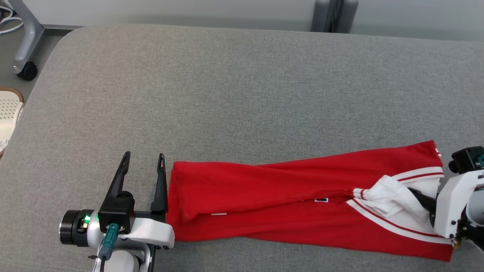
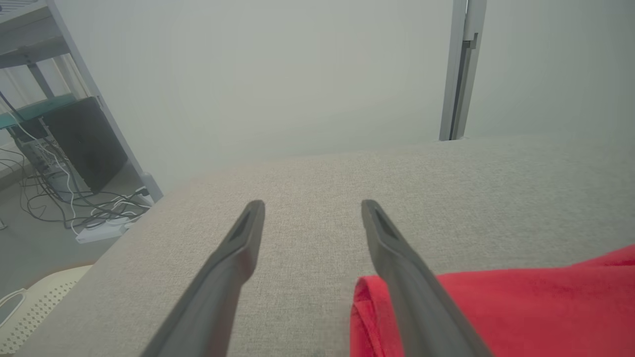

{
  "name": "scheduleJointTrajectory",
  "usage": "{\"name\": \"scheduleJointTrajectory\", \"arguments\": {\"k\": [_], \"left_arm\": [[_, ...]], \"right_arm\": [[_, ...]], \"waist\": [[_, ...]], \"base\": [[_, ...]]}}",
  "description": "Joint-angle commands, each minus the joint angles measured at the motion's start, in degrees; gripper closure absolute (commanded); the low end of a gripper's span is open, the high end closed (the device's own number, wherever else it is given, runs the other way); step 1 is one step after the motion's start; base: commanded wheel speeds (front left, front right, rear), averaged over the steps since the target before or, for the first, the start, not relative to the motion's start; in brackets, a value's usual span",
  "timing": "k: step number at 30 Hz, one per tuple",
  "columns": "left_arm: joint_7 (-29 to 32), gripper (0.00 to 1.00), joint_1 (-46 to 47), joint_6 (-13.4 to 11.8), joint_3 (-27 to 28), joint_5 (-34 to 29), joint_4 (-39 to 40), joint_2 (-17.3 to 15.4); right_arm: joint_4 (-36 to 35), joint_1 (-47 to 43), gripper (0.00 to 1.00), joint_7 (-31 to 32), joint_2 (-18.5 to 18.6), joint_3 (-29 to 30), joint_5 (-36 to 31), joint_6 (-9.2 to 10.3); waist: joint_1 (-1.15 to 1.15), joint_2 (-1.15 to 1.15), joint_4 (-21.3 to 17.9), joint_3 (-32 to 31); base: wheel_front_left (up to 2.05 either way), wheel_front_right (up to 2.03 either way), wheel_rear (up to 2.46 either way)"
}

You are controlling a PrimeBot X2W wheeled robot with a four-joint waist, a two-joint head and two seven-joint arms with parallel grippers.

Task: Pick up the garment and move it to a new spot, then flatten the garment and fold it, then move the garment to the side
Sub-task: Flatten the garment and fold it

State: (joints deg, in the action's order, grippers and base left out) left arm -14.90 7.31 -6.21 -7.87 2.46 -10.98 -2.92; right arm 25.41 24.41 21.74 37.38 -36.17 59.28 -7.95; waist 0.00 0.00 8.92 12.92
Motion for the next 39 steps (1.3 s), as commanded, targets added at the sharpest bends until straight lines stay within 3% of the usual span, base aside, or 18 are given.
{"name": "scheduleJointTrajectory", "arguments": {"k": [1,9,16,28,39], "left_arm": [[-0.26,0.00,0.51,-0.42,0.01,0.13,-0.10,-0.16],[-0.26,0.00,0.09,-0.45,-0.10,0.52,-0.48,-0.13],[-0.26,0.00,-0.35,-0.51,-0.31,0.68,-0.79,-0.11],[-0.26,0.00,-1.81,-0.85,-0.70,1.84,-1.53,-0.10],[-0.26,0.00,-3.61,-1.74,-1.63,3.43,-2.13,-0.10]], "right_arm": [[2.10,-0.23,1.00,0.24,1.72,-0.06,-0.68,0.81],[5.63,2.39,1.00,1.16,6.12,0.63,-2.08,0.66],[10.47,4.68,1.00,2.86,9.87,0.36,-7.13,0.59],[9.19,5.83,1.00,8.31,7.42,0.18,-8.67,0.46],[-0.89,3.85,1.00,19.26,4.82,4.11,-10.38,0.46]], "waist": [[0.00,0.00,-0.15,-0.14],[0.00,0.00,-0.78,-0.97],[0.00,0.00,-1.04,-1.81],[0.00,0.00,-1.87,-4.75],[0.00,0.00,-2.84,-8.40]], "base": [[0.00,0.00,0.00],[0.00,0.00,0.00],[0.00,0.00,0.00],[0.00,0.00,0.00],[0.00,0.00,0.00]]}}
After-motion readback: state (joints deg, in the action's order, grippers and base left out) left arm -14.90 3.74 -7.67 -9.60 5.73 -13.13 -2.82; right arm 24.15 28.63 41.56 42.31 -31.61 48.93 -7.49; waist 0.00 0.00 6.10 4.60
